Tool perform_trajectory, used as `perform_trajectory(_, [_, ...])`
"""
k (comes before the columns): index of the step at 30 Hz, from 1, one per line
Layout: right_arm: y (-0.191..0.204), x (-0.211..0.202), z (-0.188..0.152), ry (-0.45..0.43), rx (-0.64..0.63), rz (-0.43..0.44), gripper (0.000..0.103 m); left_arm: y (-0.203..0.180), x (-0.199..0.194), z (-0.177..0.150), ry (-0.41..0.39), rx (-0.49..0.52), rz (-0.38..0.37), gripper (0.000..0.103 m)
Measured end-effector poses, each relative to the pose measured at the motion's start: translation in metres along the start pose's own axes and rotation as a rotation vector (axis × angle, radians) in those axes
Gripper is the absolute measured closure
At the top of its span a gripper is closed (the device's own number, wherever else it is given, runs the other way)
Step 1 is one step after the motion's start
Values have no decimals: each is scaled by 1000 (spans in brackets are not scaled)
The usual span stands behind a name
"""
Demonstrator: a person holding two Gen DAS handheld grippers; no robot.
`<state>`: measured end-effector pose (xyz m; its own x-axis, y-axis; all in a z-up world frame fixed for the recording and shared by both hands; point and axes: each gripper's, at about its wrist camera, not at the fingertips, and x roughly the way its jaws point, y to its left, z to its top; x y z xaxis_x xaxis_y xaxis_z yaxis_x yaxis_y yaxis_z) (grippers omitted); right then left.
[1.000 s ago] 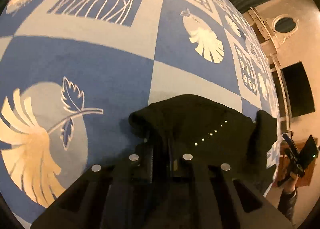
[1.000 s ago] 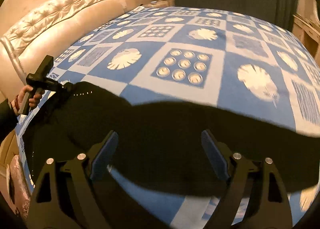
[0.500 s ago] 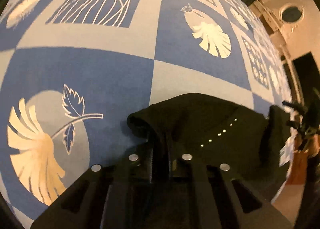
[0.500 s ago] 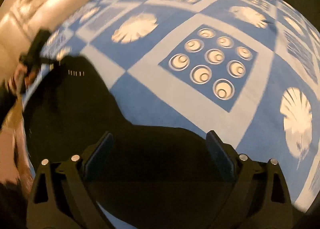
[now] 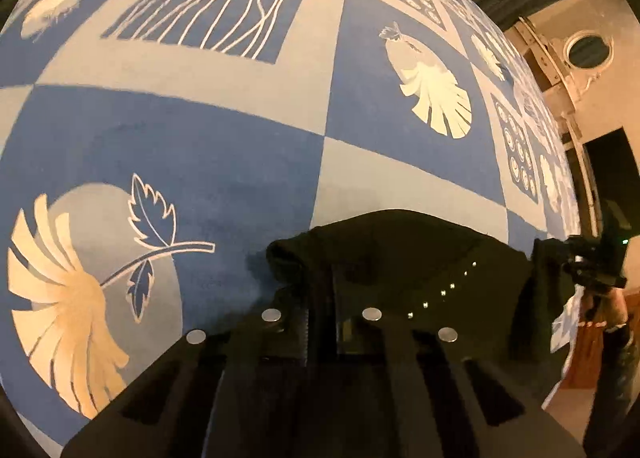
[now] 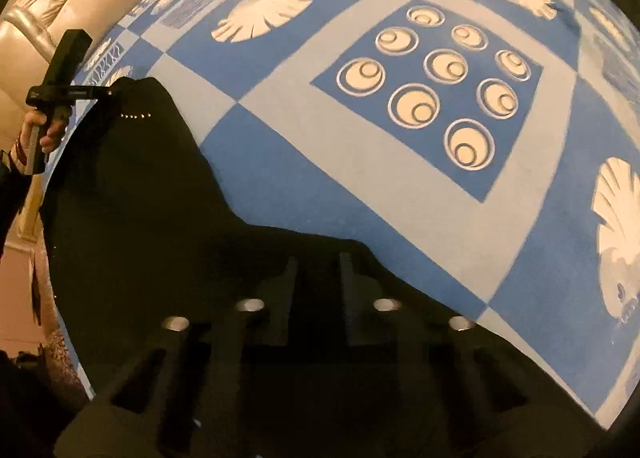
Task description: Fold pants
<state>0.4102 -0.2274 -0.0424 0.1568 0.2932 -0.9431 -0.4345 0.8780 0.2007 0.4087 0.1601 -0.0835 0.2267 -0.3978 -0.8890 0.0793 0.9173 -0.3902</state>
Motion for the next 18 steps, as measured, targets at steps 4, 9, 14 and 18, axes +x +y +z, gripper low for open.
perform_trajectory(4, [18,-18,-12,-41,-36,-68,95,0,-22,-5,-106,12,-91,96])
perform_trajectory(9, [32,-47,-33,-129,-28,-88,96,3,-56,-16,-193,36,-230,96])
perform_trajectory(14, [44,-59,-48,-165,-30,-109,96,-3,-67,-24,-212,34,-256,96])
perform_trajectory(18, [55,-69,-57,-202,-32,-114,96,0,-73,-31,-231,7,-294,96])
